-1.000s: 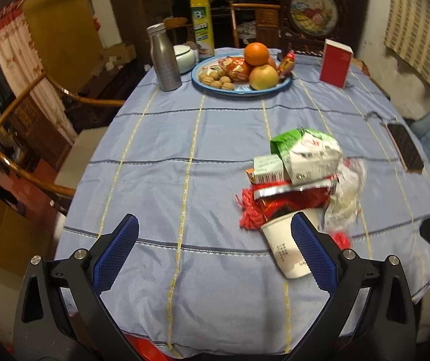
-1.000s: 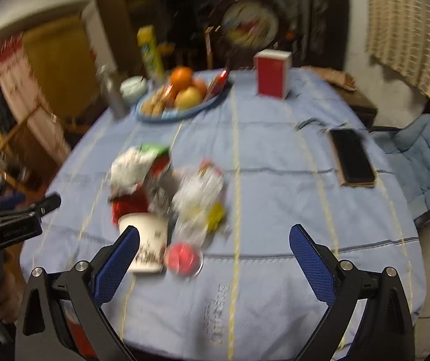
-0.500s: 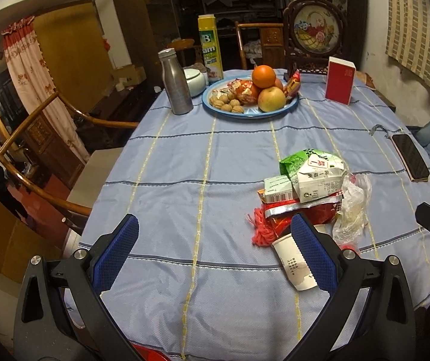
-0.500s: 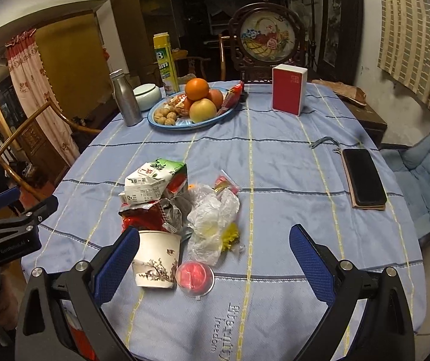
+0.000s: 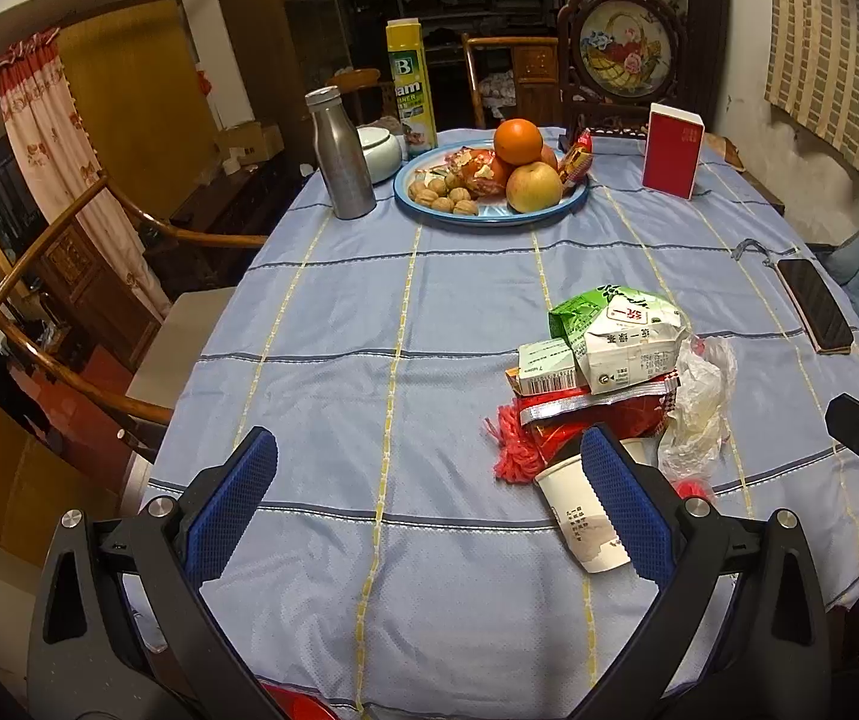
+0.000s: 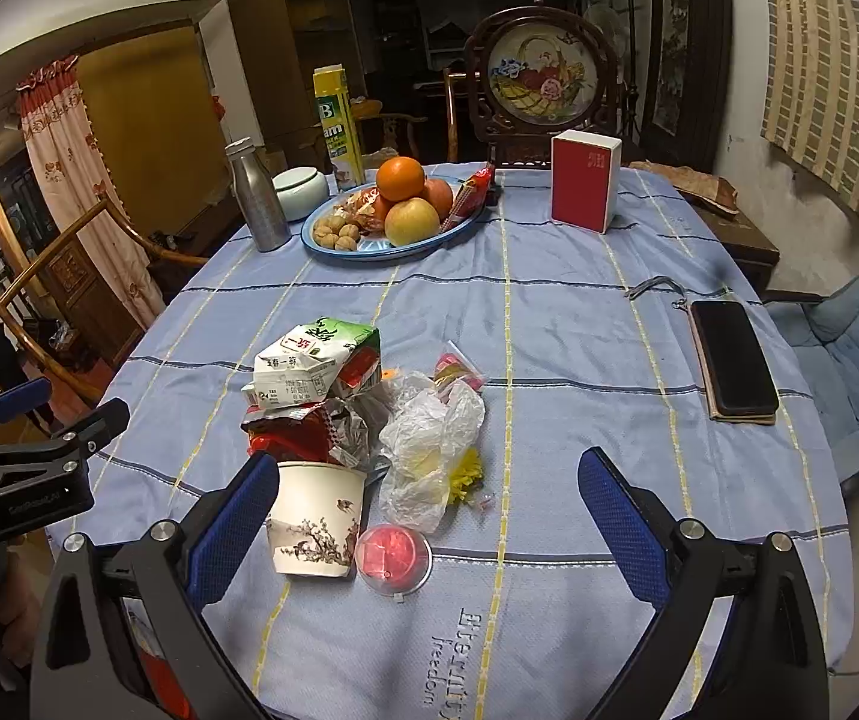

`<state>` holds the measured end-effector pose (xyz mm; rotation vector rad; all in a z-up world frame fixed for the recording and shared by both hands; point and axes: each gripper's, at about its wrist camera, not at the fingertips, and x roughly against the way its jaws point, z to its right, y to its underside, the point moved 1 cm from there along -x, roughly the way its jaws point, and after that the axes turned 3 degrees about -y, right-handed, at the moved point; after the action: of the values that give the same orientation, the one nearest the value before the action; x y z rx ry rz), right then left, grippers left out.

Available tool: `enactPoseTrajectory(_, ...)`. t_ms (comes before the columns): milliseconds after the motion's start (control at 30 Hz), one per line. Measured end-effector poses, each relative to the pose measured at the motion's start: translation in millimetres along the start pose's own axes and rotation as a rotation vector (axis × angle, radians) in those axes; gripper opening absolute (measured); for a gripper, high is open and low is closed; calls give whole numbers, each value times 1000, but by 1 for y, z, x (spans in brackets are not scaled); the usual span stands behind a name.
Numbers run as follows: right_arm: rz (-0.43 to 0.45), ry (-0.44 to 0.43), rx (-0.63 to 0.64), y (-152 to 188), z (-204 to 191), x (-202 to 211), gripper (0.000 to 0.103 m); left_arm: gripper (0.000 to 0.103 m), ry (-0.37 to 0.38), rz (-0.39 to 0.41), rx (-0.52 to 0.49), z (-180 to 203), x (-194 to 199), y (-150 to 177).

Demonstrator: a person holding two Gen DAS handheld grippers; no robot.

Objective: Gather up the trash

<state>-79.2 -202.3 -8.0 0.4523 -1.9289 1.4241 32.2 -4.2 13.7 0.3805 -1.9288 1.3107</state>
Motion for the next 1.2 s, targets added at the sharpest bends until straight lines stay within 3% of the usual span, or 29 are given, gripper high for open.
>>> enactPoseTrajectory(1200,2,30,-4,-12,-1,-1,98,97,25,-5,-15,-4,-13,-9)
